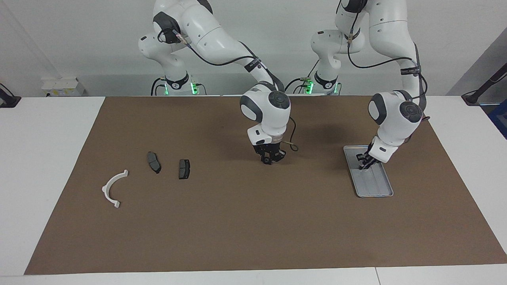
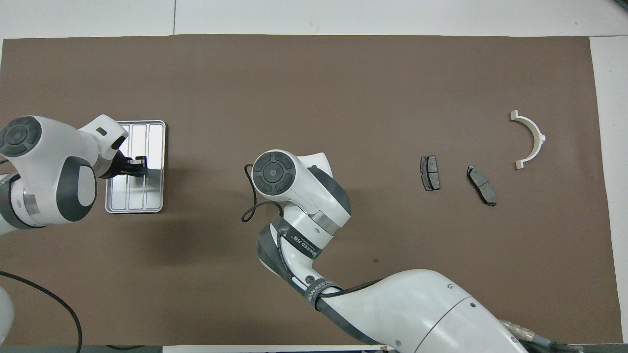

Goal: Place bearing gear from tray to pile

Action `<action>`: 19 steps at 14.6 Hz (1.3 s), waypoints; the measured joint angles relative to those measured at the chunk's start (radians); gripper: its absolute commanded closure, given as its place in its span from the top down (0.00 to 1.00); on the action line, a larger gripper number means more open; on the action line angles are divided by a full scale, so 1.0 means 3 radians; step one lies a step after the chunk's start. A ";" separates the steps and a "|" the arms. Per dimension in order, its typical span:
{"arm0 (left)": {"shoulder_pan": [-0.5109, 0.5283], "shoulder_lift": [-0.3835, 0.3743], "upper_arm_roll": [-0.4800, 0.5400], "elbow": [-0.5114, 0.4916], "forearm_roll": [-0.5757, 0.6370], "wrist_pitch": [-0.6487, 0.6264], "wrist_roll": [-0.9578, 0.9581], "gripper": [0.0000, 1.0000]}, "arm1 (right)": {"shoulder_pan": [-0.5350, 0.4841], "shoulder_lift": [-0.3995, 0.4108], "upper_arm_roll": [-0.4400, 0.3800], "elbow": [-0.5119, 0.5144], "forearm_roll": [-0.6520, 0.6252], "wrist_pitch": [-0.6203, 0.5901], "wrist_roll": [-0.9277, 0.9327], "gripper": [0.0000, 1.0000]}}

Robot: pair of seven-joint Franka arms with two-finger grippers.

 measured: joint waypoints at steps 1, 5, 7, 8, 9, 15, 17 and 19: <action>0.0000 -0.0001 0.0000 0.0121 -0.0032 -0.0147 -0.0010 0.00 | -0.0051 -0.0004 -0.0011 0.0031 -0.0001 -0.0101 -0.0068 0.00; 0.0012 -0.0010 0.0019 0.0827 -0.0202 -0.0910 -0.0033 0.00 | -0.0465 -0.0240 -0.0020 0.0333 0.0023 -0.0783 -0.0922 0.00; 0.0002 -0.0011 0.0016 0.1082 -0.0264 -0.1161 -0.0169 0.00 | -0.0741 -0.0499 -0.0023 0.0379 0.0073 -0.1095 -0.1599 0.00; -0.0047 -0.0011 -0.0008 0.1156 -0.0264 -0.1222 -0.0424 0.00 | -0.0889 -0.0617 -0.0024 0.0380 0.0081 -0.1204 -0.1968 0.00; -0.0183 -0.0009 -0.0024 0.1206 -0.0251 -0.1245 -0.0771 0.00 | -0.1049 -0.0705 -0.0027 0.0378 0.0087 -0.1271 -0.2369 0.00; -0.1576 0.0031 -0.0072 0.1304 -0.0057 -0.1223 -0.2721 0.00 | -0.2020 -0.0666 -0.0040 0.0185 0.0092 -0.0745 -0.4285 0.00; -0.1853 0.0063 -0.0070 0.1303 -0.0038 -0.1169 -0.3009 0.00 | -0.2132 -0.0568 -0.0040 0.0066 0.0091 -0.0445 -0.4391 0.00; -0.2044 0.0178 -0.0066 0.1292 -0.0033 -0.1041 -0.3203 0.00 | -0.2152 -0.0453 -0.0039 -0.0005 0.0064 -0.0221 -0.4397 0.00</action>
